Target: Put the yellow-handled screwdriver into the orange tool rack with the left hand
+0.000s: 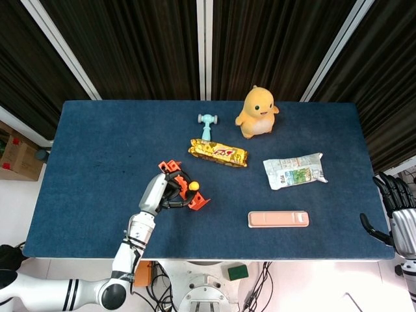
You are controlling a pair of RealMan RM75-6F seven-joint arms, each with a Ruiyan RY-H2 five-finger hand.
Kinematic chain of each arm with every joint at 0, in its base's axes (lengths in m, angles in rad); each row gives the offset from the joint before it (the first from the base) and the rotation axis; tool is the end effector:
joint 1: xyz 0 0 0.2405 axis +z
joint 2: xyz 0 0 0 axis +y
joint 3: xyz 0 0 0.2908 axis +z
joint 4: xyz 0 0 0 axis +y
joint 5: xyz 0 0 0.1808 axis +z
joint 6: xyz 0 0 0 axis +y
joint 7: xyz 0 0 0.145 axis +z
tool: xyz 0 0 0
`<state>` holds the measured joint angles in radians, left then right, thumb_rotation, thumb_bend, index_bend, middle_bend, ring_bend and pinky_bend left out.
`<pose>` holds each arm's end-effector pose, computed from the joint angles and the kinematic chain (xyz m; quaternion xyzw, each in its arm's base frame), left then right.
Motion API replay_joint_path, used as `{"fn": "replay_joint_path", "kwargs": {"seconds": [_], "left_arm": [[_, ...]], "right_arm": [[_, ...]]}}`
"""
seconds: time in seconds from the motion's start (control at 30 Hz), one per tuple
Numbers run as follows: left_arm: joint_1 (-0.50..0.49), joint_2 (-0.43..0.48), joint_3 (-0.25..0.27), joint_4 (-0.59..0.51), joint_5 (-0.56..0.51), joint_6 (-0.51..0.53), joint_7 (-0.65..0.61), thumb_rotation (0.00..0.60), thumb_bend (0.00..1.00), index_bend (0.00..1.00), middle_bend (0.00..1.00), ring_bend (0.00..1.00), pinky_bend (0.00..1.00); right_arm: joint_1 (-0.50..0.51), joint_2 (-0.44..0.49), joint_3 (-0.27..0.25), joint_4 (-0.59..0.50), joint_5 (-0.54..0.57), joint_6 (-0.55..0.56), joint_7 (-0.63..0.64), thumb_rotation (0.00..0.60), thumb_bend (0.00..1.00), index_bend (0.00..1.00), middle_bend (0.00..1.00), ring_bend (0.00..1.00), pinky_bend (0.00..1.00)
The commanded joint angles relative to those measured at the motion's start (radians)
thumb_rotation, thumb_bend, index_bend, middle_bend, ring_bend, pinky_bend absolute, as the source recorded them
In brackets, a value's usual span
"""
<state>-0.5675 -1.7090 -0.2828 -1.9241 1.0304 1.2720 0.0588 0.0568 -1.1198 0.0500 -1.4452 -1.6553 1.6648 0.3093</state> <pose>-0.1154 0.2864 0.0118 -0.4672 -0.6368 -0.5622 0.2453 -0.3303 -0.1711 0.2271 0.5793 -0.3546 0.5004 0.5369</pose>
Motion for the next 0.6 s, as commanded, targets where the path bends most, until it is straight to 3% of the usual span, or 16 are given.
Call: {"fn": "replay_joint_path", "kwargs": {"seconds": [0.03,0.6], "left_arm": [[0.003,-0.005,-0.002,0.003,0.007,-0.007,-0.021,0.600,0.29,0.66,1.00,1.00,1.00],[0.010,-0.027,0.015,0.032,0.026,-0.033,-0.031,0.600,0.29,0.64,1.00,1.00,1.00]], "right_arm": [[0.001,0.000,0.000,-0.001,0.001,-0.001,-0.001,0.600,0.34,0.00,0.00,0.00,0.00],[0.000,0.001,-0.001,0.000,-0.003,0.002,0.001,0.600,0.34,0.00,0.00,0.00,0.00]]}}
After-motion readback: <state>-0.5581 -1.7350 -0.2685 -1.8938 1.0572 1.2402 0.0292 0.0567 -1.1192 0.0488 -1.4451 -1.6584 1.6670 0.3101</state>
